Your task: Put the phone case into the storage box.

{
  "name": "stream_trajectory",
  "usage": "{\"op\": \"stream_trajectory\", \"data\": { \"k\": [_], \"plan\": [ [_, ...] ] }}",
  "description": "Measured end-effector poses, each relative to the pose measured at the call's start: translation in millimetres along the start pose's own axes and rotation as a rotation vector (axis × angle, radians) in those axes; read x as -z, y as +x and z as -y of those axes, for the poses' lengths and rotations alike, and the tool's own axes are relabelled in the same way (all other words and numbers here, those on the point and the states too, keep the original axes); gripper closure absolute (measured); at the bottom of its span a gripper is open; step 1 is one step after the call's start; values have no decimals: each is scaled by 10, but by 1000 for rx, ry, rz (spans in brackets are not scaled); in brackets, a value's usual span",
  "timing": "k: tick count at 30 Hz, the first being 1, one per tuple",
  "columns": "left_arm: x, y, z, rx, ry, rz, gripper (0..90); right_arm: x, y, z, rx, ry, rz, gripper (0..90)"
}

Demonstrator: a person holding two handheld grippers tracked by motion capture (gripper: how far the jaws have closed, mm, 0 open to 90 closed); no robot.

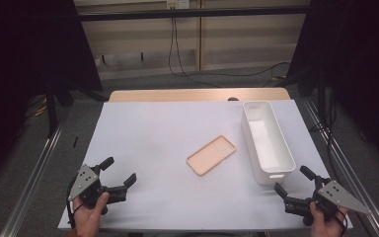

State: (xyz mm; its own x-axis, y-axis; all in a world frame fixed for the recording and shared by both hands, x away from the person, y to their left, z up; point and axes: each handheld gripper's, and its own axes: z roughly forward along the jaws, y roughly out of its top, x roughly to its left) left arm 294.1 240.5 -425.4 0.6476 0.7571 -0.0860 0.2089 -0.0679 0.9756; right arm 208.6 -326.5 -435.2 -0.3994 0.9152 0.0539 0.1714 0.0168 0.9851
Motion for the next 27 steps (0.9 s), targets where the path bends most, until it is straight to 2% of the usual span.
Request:
{"op": "stream_trajectory", "data": {
  "k": [6, 12, 14, 19, 21, 27],
  "plan": [
    [-42, -22, 0, 1, 4, 10, 26, 11, -12, 3, -3, -2, 0, 0],
    [-104, -60, 6, -1, 14, 37, 25, 19, -12, 6, -3, 0, 0, 0],
    [-117, -67, -4, -16, 22, 48, 24, 23, -8, 5, -5, -3, 3, 0],
    [-154, -94, -14, -13, 25, 58, 20, 19, -4, 7, -5, 0, 2, 0],
    [-182, -113, -29, -32, 26, 56, 20, 17, -4, 8, -6, 0, 2, 0],
    [-312, -200, -73, -52, 21, 82, 20, 13, -9, 11, -8, 5, -1, 0]
  ]
}}
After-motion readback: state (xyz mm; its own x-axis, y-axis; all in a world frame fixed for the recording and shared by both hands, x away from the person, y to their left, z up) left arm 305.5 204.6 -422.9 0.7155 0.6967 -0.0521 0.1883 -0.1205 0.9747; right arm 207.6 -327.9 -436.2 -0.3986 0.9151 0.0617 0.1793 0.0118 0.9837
